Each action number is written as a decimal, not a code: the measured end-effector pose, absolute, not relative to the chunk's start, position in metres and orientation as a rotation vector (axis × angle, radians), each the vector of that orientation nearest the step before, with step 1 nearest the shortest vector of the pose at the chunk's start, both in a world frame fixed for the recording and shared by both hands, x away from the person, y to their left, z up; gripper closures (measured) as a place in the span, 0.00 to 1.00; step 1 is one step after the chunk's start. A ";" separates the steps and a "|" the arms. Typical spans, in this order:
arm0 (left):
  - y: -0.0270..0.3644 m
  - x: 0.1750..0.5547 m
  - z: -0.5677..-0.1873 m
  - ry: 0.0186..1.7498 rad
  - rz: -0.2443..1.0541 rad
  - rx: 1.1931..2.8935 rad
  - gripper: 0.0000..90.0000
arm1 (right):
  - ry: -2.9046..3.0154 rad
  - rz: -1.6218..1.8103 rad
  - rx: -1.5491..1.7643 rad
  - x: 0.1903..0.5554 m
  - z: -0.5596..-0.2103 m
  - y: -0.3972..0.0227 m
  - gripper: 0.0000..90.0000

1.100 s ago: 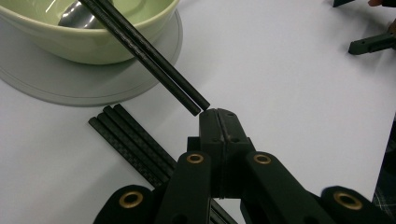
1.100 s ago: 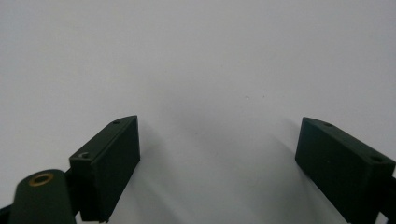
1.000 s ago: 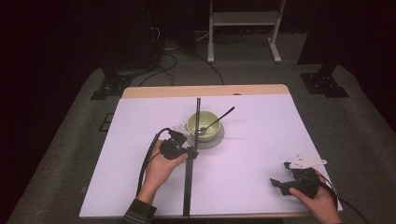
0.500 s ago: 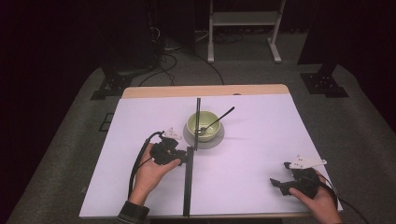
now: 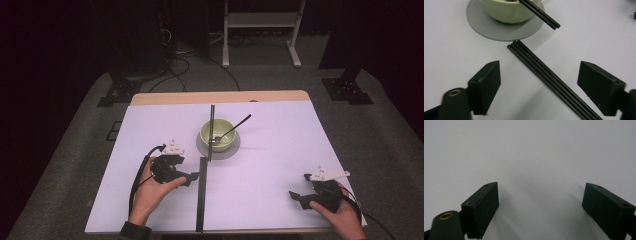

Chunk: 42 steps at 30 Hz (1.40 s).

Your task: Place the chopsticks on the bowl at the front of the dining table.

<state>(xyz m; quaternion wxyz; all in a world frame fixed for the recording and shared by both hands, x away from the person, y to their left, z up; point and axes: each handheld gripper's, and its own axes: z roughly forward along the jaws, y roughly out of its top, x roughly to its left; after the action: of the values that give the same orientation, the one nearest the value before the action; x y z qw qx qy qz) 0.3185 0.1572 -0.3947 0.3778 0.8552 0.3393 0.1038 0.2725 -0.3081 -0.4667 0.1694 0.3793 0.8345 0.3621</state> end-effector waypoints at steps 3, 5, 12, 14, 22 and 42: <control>0.161 0.315 -0.394 0.873 0.310 2.165 0.11 | 2.372 1.029 1.077 0.272 -0.467 -0.308 0.14; 0.165 0.313 -0.394 0.875 0.341 2.154 0.11 | 2.372 1.029 1.078 0.272 -0.467 -0.308 0.14; 0.180 0.307 -0.399 0.909 0.391 2.114 0.03 | 2.371 1.030 1.076 0.272 -0.467 -0.308 0.14; 0.184 0.305 -0.401 0.913 0.411 2.115 0.01 | 2.371 1.029 1.077 0.272 -0.467 -0.308 0.14; 0.199 0.294 -0.412 0.945 0.432 2.120 0.01 | 2.371 1.029 1.077 0.272 -0.467 -0.308 0.14; 0.228 0.279 -0.435 1.031 0.515 2.113 0.01 | 2.373 1.029 1.079 0.273 -0.467 -0.308 0.14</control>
<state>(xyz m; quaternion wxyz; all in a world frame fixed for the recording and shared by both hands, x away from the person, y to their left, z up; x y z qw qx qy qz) 0.2787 0.2285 -0.4354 0.3591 0.8194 0.3999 0.1995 0.2726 -0.3081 -0.4667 0.1689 0.3796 0.8346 0.3618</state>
